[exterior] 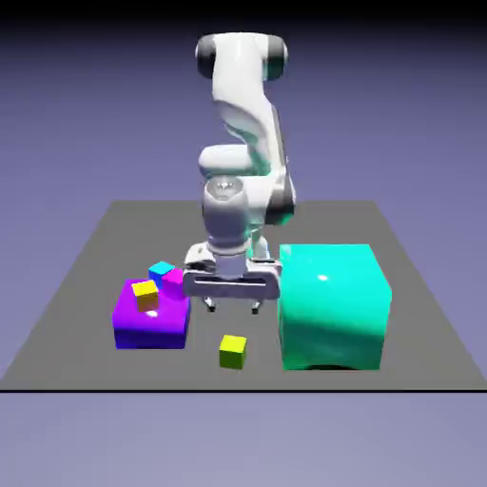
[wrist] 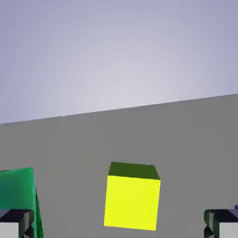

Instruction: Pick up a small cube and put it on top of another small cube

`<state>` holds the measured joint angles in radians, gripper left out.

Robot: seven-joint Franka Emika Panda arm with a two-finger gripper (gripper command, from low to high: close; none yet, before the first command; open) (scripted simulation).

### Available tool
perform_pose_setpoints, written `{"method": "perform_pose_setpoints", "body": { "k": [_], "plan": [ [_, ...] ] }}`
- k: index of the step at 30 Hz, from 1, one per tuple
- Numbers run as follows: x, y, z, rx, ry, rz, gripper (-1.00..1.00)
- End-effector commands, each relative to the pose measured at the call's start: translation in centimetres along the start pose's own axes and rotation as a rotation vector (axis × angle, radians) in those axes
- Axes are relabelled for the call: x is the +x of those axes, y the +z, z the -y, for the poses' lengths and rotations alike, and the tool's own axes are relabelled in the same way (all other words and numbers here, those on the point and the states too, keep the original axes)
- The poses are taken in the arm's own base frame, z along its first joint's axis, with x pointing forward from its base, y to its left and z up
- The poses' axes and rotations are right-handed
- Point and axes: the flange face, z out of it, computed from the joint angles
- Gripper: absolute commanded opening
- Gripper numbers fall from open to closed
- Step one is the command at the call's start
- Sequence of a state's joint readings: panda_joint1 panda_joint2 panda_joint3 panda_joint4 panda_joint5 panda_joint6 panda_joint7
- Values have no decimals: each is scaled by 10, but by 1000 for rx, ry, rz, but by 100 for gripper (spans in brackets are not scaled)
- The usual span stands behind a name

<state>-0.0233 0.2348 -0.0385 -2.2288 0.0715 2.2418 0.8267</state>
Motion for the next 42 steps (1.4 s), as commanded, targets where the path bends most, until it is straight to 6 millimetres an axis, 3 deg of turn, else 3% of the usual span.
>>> {"method": "perform_pose_setpoints", "body": {
  "k": [1,6,8,12,13,14,18,24,31,33,34,38,39,40,41,42],
  "plan": [
    [4,11,2,-33,10,32,0],
    [23,66,10,-198,57,189,0],
    [23,67,10,-201,58,192,0],
    [17,135,3,-201,58,192,0],
    [17,135,3,-201,58,192,-100],
    [17,135,3,-201,58,192,-100],
    [25,63,6,-202,59,189,-100],
    [43,-4,-80,-213,94,170,-100],
    [39,-58,-185,-190,130,198,-100],
    [35,-66,-208,-180,134,211,-100],
    [35,-66,-208,-180,134,211,-100],
    [29,-3,-213,-180,134,211,-100],
    [28,2,-213,-180,134,211,-100],
    [28,2,-213,-180,134,211,100],
    [28,2,-213,-180,134,211,100],
    [31,-14,-211,-180,134,211,100]
  ]
}}
